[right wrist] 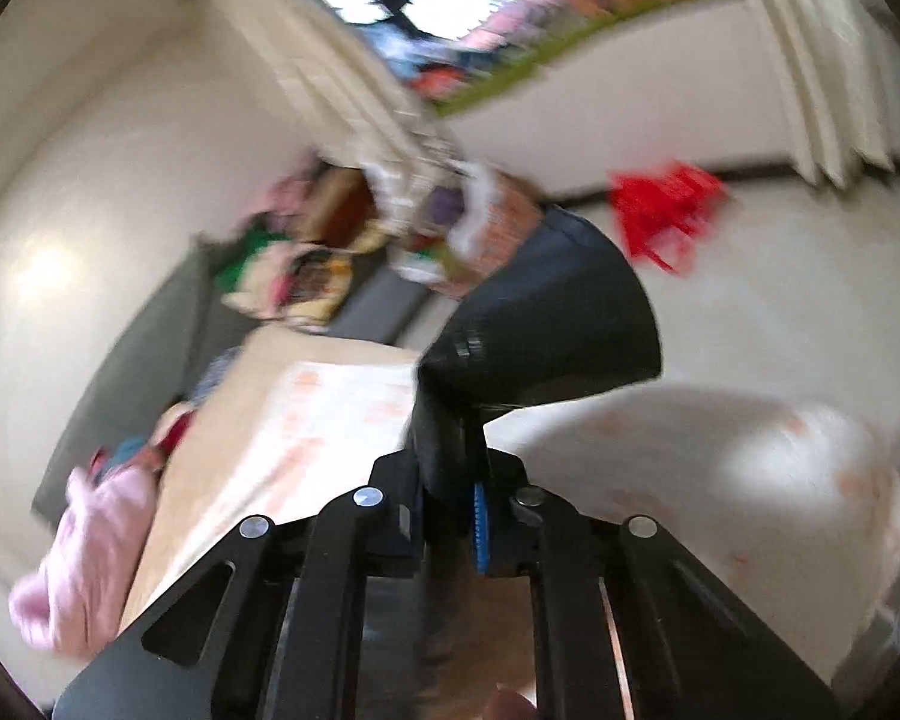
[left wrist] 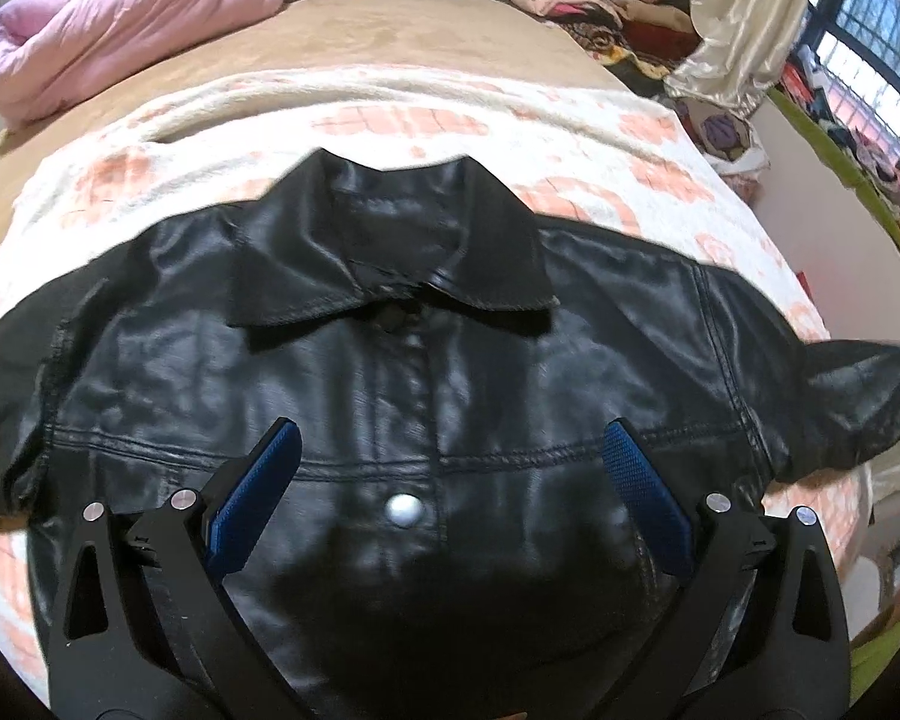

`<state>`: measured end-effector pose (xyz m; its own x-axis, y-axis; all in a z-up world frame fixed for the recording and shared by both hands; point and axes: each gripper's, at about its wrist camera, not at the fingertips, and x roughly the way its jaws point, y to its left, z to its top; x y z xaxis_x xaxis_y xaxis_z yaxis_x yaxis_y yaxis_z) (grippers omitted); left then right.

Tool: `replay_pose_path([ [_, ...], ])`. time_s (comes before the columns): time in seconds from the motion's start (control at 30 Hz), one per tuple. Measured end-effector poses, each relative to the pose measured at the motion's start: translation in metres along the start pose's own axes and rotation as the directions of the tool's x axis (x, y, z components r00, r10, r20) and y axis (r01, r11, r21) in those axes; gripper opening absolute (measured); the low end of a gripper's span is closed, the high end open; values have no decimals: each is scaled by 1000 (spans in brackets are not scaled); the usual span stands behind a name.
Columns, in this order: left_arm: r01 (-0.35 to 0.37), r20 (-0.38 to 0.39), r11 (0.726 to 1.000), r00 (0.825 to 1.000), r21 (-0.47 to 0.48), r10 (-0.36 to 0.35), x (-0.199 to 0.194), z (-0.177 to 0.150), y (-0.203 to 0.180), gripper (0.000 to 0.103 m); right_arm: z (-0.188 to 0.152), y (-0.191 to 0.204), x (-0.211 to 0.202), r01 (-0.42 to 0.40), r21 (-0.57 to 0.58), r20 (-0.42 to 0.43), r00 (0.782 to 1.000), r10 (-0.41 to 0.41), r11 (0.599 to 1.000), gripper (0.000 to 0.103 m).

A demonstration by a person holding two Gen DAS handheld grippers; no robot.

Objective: Fold large clothes

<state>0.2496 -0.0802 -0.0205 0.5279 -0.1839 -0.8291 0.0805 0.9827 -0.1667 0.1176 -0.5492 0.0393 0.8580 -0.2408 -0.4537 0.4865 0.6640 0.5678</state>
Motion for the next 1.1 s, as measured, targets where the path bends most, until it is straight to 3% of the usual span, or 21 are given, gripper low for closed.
replay_pose_path([
  [0.13, -4, 22, 999, 1000, -31, 5, -14, 9, 18, 94, 1, 80, -15, -136, -170, 11, 990, 139, 976, 8],
  [0.3, 6, 51, 996, 999, -85, -2, -36, 20, 49, 94, -24, 182, -33, -319, -349, -46, 945, 324, 881, 6],
  [0.43, 31, 80, 992, 997, -126, -21, -55, 26, 78, 94, -64, 256, -45, -482, -450, -167, 872, 460, 751, 6],
  [0.53, 86, 105, 980, 992, -178, -68, -69, 28, 102, 94, -106, 304, -58, -593, -513, -266, 797, 542, 620, 6],
  [0.6, 124, 133, 968, 986, -220, -97, -80, 27, 121, 94, -139, 327, -69, -666, -528, -338, 734, 589, 527, 6],
  [0.67, 154, 166, 956, 980, -249, -115, -90, 25, 137, 94, -164, 342, -73, -714, -524, -394, 686, 611, 464, 6],
  [0.77, 193, 210, 936, 968, -293, -134, -105, 21, 163, 94, -201, 351, -74, -750, -516, -470, 652, 594, 415, 6],
  [0.9, 256, 280, 897, 947, -360, -158, -121, 12, 196, 94, -248, 359, -64, -764, -505, -544, 644, 538, 402, 6],
  [1.1, 332, 311, 858, 925, -391, -216, -119, -4, 216, 94, -325, 352, -56, -735, -544, -627, 677, 386, 405, 6],
])
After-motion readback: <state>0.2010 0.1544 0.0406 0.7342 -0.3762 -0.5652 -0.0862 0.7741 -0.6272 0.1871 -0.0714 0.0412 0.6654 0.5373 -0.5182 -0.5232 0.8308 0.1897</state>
